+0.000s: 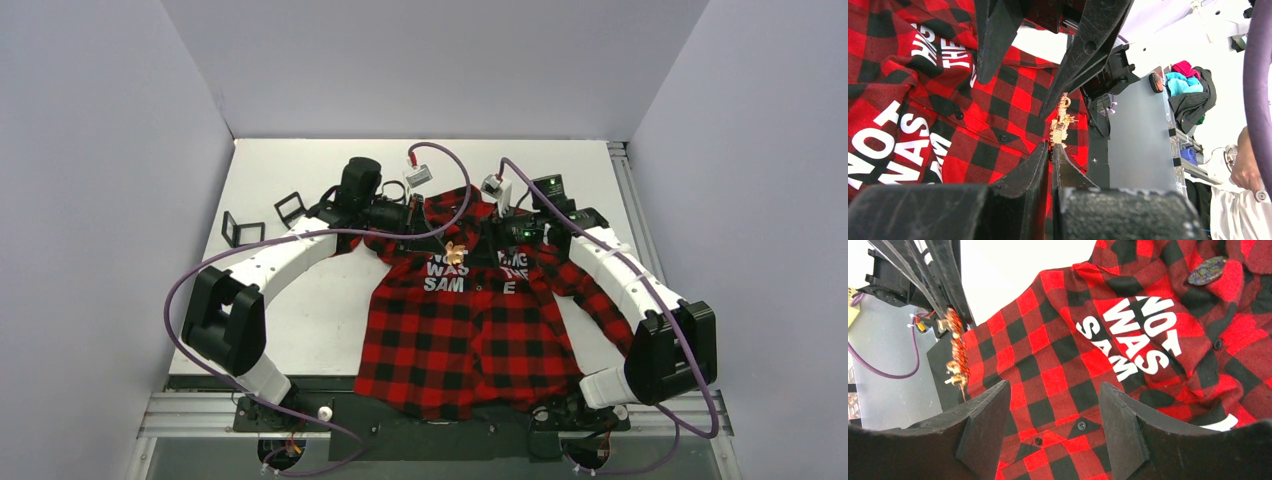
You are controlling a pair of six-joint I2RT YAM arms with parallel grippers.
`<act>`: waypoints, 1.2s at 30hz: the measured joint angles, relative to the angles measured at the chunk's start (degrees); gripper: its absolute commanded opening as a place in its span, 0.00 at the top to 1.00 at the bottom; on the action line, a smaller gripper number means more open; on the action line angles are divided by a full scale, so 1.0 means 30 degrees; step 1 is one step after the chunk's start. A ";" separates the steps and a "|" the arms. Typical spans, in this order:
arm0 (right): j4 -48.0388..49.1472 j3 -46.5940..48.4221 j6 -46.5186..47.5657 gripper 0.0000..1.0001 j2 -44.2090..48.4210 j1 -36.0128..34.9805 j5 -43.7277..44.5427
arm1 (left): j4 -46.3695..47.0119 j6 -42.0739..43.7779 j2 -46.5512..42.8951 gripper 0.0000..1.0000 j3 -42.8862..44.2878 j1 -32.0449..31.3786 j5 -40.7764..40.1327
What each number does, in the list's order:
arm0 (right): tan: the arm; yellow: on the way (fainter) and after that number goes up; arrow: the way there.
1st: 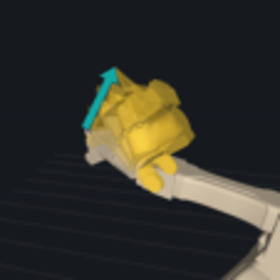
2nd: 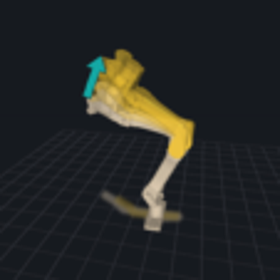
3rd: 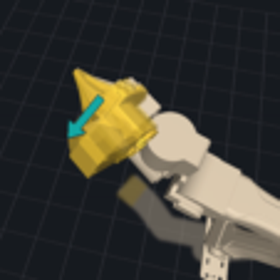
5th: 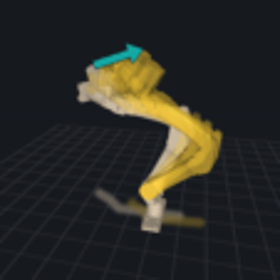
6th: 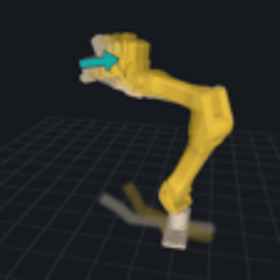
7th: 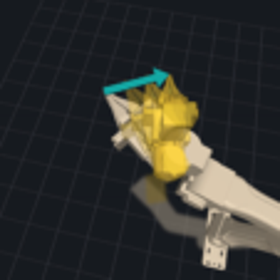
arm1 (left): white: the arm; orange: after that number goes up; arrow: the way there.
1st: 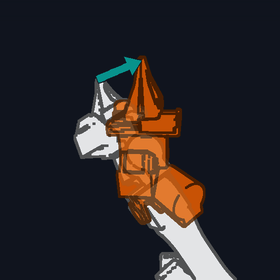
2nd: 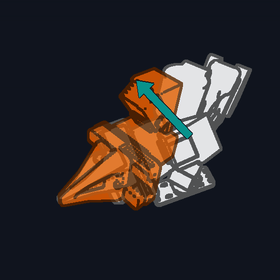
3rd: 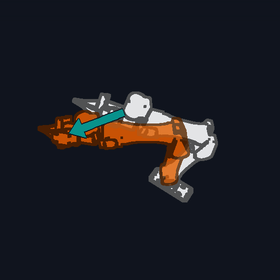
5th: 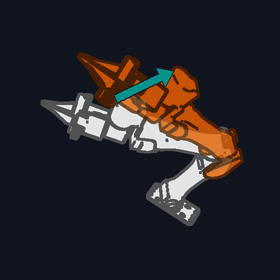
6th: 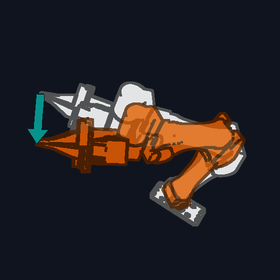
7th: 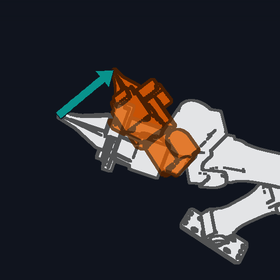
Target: Remove the brooch from the garment
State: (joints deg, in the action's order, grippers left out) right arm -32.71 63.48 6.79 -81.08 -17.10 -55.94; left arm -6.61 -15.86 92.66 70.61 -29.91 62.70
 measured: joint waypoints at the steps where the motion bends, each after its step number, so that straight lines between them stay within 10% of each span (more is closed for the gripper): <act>1: 0.0270 0.0000 -0.0197 0.39 0.0000 -0.0153 0.0007 | 0.0000 -0.0007 0.0015 1.00 0.0000 -0.0015 0.0051; 36: -0.1260 0.0146 0.0517 0.42 0.0386 -0.1078 -0.0765 | 0.0437 -0.0138 0.0335 1.00 -0.0204 -0.0270 0.0153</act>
State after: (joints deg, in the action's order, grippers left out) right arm -36.49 63.92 8.34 -79.92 -20.34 -58.24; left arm -5.30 -16.27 93.67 70.00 -30.72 63.16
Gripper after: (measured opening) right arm 0.588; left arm 0.013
